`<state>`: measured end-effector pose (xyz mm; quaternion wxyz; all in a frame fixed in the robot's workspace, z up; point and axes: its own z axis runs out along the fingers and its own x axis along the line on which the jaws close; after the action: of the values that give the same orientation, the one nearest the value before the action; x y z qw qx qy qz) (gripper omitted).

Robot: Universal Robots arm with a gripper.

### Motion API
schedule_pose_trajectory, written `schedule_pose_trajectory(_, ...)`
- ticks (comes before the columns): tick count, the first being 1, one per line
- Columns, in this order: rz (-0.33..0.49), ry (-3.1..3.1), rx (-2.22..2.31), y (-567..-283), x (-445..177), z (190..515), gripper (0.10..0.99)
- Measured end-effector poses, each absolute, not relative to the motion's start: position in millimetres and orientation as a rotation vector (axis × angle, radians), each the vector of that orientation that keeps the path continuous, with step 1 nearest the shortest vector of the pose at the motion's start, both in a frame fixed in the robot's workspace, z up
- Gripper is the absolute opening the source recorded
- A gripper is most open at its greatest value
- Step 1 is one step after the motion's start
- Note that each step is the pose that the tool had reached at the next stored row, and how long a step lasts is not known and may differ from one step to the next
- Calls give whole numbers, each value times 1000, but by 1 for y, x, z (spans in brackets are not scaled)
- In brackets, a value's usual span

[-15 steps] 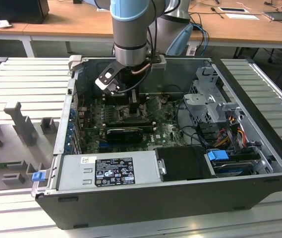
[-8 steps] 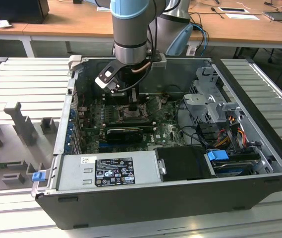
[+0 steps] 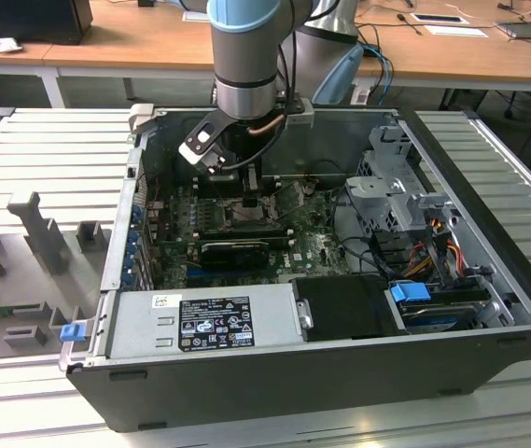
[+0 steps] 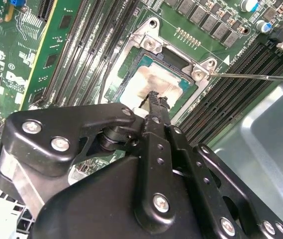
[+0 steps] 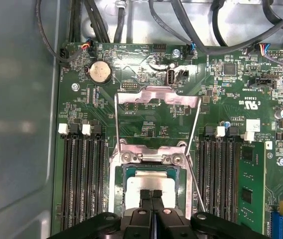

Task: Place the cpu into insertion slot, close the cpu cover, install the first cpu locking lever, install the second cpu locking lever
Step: 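Close the cpu cover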

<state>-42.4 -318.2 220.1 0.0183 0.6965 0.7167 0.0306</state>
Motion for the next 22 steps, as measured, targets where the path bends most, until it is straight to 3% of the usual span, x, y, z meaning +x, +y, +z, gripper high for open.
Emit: schedule_pose_trajectory(22, 92, 2227, 2165, -320, -32, 237, 106)
